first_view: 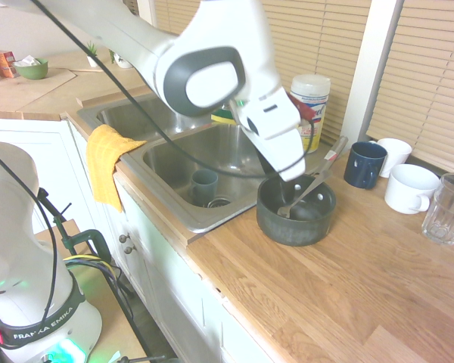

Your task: Put the spoon into the sink

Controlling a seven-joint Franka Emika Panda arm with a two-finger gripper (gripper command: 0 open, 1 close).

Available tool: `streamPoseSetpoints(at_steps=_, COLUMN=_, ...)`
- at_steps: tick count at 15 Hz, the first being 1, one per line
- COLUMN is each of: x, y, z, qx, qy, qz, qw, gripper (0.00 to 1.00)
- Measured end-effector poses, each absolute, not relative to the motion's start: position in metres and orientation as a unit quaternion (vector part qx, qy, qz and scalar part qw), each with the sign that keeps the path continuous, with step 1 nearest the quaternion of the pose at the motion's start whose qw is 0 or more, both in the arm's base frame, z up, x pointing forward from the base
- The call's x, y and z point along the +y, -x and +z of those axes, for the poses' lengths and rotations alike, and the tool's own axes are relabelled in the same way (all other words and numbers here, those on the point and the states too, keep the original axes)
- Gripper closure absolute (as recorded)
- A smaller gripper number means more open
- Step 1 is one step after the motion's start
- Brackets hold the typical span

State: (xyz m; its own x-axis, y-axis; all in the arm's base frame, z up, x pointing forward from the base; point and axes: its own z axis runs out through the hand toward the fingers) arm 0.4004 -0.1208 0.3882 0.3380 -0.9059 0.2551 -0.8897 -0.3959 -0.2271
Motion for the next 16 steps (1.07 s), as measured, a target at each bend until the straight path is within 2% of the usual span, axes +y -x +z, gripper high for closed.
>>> streamPoseSetpoints(at_steps=5, x=-0.134, y=-0.418, z=0.350, qx=0.556, qy=0.807, qz=-0.195, qw=0.028, gripper=1.00)
streamPoseSetpoints(at_steps=16, x=-0.128, y=-0.428, z=0.336, qx=0.544, qy=0.812, qz=-0.211, qw=0.021, gripper=1.00)
